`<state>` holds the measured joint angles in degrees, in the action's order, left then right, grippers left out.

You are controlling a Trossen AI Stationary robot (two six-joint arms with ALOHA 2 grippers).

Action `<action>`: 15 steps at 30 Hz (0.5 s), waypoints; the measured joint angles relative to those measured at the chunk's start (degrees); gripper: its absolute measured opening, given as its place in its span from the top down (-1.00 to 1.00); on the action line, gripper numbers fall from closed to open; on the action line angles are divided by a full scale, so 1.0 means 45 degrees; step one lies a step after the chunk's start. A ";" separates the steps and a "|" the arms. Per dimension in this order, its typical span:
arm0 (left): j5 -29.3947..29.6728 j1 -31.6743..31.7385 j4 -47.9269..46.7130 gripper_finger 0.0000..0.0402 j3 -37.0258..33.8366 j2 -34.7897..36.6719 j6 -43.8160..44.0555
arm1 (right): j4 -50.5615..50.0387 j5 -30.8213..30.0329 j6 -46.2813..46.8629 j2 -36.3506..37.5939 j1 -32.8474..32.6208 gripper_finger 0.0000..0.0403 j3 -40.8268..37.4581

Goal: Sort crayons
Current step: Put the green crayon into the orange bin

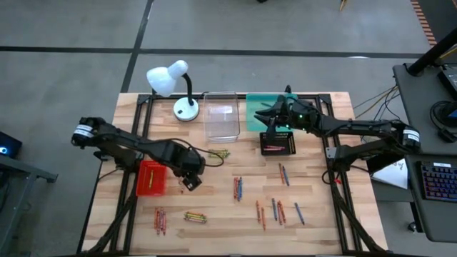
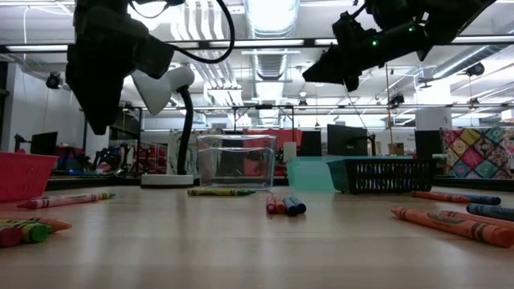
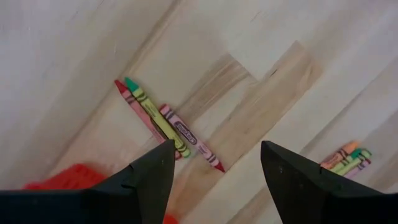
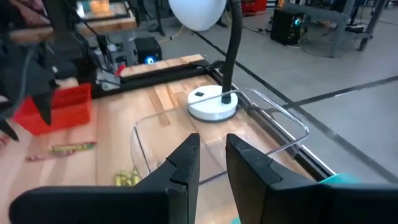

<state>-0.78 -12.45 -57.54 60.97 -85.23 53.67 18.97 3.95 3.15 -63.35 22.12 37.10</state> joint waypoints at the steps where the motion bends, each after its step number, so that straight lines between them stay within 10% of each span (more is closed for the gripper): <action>1: 0.0081 -0.0109 0.0000 -0.09 0.0000 -0.0005 0.0342 | -0.0060 0.0188 0.0241 0.0079 -0.0018 0.67 0.0000; 15: 0.3360 -0.1917 0.1417 -0.09 0.0000 -0.0005 0.0644 | -0.2655 0.3554 0.3586 0.1433 -0.1815 0.69 0.0000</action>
<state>14.34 -21.08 -51.16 60.97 -85.25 56.57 7.02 19.94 19.29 -56.90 13.95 37.10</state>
